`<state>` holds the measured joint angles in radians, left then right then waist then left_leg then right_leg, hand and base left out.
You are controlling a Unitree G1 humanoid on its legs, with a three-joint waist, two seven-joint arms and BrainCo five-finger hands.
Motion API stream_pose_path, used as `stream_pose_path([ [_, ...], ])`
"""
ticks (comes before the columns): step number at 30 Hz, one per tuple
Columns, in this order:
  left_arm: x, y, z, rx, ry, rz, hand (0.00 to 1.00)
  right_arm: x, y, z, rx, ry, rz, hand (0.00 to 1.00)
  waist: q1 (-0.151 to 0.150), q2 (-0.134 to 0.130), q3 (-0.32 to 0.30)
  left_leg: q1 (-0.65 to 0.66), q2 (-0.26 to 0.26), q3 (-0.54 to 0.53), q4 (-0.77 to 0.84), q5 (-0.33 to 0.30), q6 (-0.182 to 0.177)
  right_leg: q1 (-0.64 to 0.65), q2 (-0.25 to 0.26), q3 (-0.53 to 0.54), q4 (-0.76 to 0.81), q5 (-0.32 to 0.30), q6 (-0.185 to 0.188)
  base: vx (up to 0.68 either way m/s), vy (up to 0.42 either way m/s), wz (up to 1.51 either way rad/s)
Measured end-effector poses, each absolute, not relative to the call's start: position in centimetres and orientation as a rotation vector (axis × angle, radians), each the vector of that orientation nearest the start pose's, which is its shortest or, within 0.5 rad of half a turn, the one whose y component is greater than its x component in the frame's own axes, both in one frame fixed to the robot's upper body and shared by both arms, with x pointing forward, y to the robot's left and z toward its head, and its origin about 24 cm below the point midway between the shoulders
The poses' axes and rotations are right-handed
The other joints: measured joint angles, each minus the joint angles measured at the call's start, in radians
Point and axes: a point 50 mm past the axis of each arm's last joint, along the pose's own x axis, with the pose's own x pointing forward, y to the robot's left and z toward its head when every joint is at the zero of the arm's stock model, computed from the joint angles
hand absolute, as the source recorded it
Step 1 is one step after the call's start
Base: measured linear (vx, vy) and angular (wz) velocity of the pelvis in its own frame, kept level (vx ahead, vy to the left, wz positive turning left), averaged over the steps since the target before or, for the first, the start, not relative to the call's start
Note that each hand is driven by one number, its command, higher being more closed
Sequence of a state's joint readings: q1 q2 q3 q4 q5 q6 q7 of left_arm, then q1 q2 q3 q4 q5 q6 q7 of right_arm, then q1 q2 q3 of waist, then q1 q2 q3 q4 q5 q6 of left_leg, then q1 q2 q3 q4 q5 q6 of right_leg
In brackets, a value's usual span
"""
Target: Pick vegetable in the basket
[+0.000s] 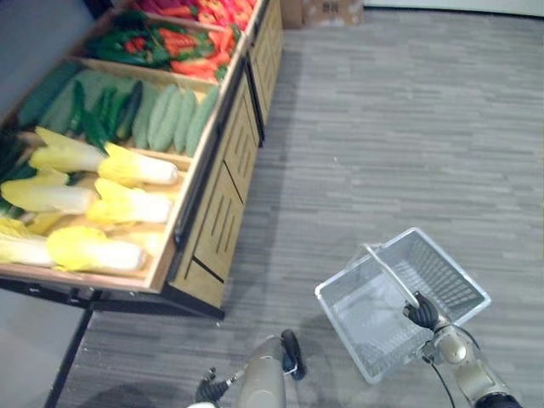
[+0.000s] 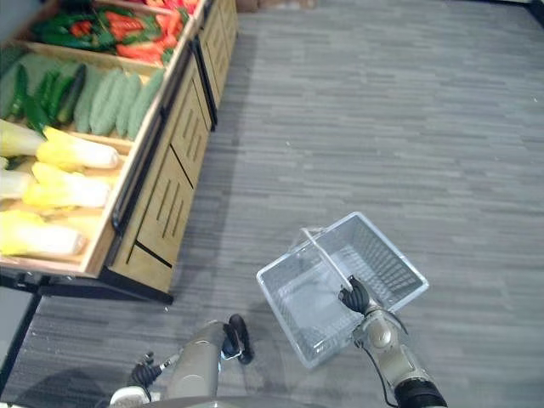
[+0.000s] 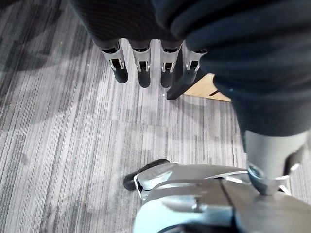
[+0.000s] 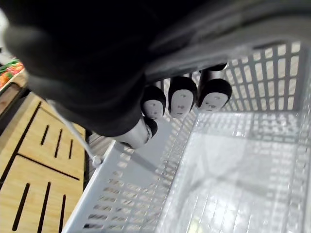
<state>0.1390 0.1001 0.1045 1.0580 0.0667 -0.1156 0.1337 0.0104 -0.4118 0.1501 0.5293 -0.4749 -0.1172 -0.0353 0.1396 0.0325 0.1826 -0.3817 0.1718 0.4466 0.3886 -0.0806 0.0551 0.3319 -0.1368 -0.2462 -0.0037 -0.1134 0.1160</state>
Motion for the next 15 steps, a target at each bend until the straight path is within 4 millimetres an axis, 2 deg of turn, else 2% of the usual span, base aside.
stream_pose_path([
  [1, 7.6, 21.0, -16.0, 0.162, 1.074, 0.257, 0.00, 21.4, -23.2, -5.6, -0.890, 0.423, 0.209, 1.00, 0.004, -0.009, -0.004, 0.024, -0.025, 0.007, -0.036, -0.002, 0.001, -0.031, -0.027, 0.007, 0.066, -0.007, 0.011, 0.31, 0.195, 0.18],
  [2, 7.3, 21.3, -16.0, 0.178, 1.084, 0.252, 0.00, 21.5, -22.6, -5.7, -0.884, 0.411, 0.226, 1.00, 0.002, -0.028, 0.002, 0.064, -0.062, 0.012, -0.109, 0.004, 0.007, -0.129, -0.070, 0.032, 0.286, -0.016, 0.043, 0.30, 0.199, 0.23],
  [3, 6.9, 21.5, -16.1, 0.205, 1.100, 0.237, 0.00, 21.3, -21.8, -6.0, -0.864, 0.410, 0.238, 1.00, -0.003, -0.035, 0.000, 0.124, -0.103, 0.019, -0.174, 0.006, 0.008, -0.245, -0.122, 0.078, 0.551, 0.039, 0.145, 0.31, 0.209, 0.28],
  [4, 6.7, 21.5, -16.1, 0.211, 1.106, 0.229, 0.00, 21.1, -21.3, -6.3, -0.861, 0.414, 0.254, 1.00, -0.007, -0.054, 0.004, 0.154, -0.122, 0.018, -0.194, 0.005, 0.011, -0.295, -0.142, 0.111, 0.664, 0.100, 0.172, 0.36, 0.193, 0.43],
  [5, 6.4, 22.3, -16.0, 0.238, 1.112, 0.230, 0.00, 20.7, -20.2, -7.0, -0.847, 0.427, 0.291, 1.00, -0.015, -0.084, 0.010, 0.220, -0.153, -0.006, -0.216, -0.009, 0.030, -0.367, -0.156, 0.162, 0.864, 0.203, 0.179, 0.30, 0.114, 0.46],
  [6, 6.4, 22.8, -15.9, 0.256, 1.113, 0.230, 0.00, 20.5, -19.9, -7.3, -0.835, 0.436, 0.297, 1.00, -0.019, -0.096, 0.016, 0.255, -0.163, -0.027, -0.221, -0.018, 0.035, -0.391, -0.161, 0.164, 0.950, 0.195, 0.173, 0.41, 0.102, 0.69],
  [7, 6.6, 22.8, -15.8, 0.262, 1.106, 0.225, 0.00, 20.2, -19.6, -7.6, -0.821, 0.452, 0.305, 1.00, -0.026, -0.101, 0.025, 0.323, -0.174, -0.064, -0.235, -0.038, 0.040, -0.438, -0.161, 0.145, 1.063, 0.155, 0.136, 0.43, 0.055, 0.83],
  [8, 7.0, 22.8, -15.6, 0.263, 1.091, 0.229, 0.00, 20.0, -19.6, -7.7, -0.815, 0.458, 0.301, 1.00, -0.032, -0.092, 0.027, 0.377, -0.174, -0.106, -0.253, -0.053, 0.042, -0.487, -0.156, 0.104, 1.089, 0.094, 0.053, 0.51, 0.037, 0.89],
  [9, 7.1, 22.7, -15.6, 0.264, 1.083, 0.228, 0.00, 19.8, -19.7, -7.8, -0.812, 0.464, 0.298, 1.00, -0.041, -0.085, 0.025, 0.398, -0.173, -0.132, -0.261, -0.058, 0.043, -0.512, -0.152, 0.085, 1.078, 0.060, 0.028, 0.41, -0.001, 1.14],
  [10, 7.7, 22.6, -15.4, 0.261, 1.062, 0.227, 0.00, 19.9, -19.7, -7.7, -0.809, 0.457, 0.288, 1.00, -0.061, -0.078, 0.026, 0.423, -0.165, -0.187, -0.265, -0.067, 0.043, -0.542, -0.132, 0.056, 0.983, -0.009, 0.006, 0.48, -0.087, 1.32],
  [11, 8.4, 22.6, -15.3, 0.262, 1.040, 0.226, 0.00, 20.0, -19.9, -7.6, -0.802, 0.451, 0.273, 1.00, -0.073, -0.072, 0.029, 0.441, -0.159, -0.238, -0.265, -0.080, 0.036, -0.573, -0.104, 0.064, 0.834, -0.034, -0.008, 0.32, -0.084, 1.37],
  [12, 8.7, 22.6, -15.2, 0.261, 1.032, 0.225, 0.00, 20.0, -20.0, -7.5, -0.799, 0.449, 0.266, 1.00, -0.075, -0.075, 0.028, 0.449, -0.156, -0.265, -0.264, -0.085, 0.032, -0.581, -0.089, 0.081, 0.744, -0.035, -0.005, 0.52, -0.203, 1.36],
  [14, 10.2, 22.4, -14.8, 0.264, 0.989, 0.219, 0.00, 19.9, -21.1, -7.2, -0.784, 0.450, 0.212, 1.00, -0.077, -0.082, 0.023, 0.458, -0.154, -0.387, -0.261, -0.093, -0.006, -0.580, -0.044, 0.223, 0.314, 0.003, 0.032, 0.49, -0.270, 1.56],
  [15, 10.5, 22.3, -14.8, 0.263, 0.980, 0.215, 0.00, 19.9, -21.5, -7.2, -0.782, 0.455, 0.195, 1.00, -0.077, -0.084, 0.022, 0.460, -0.153, -0.422, -0.261, -0.098, -0.020, -0.578, -0.041, 0.266, 0.227, 0.020, 0.036, 0.49, -0.362, 1.69],
])
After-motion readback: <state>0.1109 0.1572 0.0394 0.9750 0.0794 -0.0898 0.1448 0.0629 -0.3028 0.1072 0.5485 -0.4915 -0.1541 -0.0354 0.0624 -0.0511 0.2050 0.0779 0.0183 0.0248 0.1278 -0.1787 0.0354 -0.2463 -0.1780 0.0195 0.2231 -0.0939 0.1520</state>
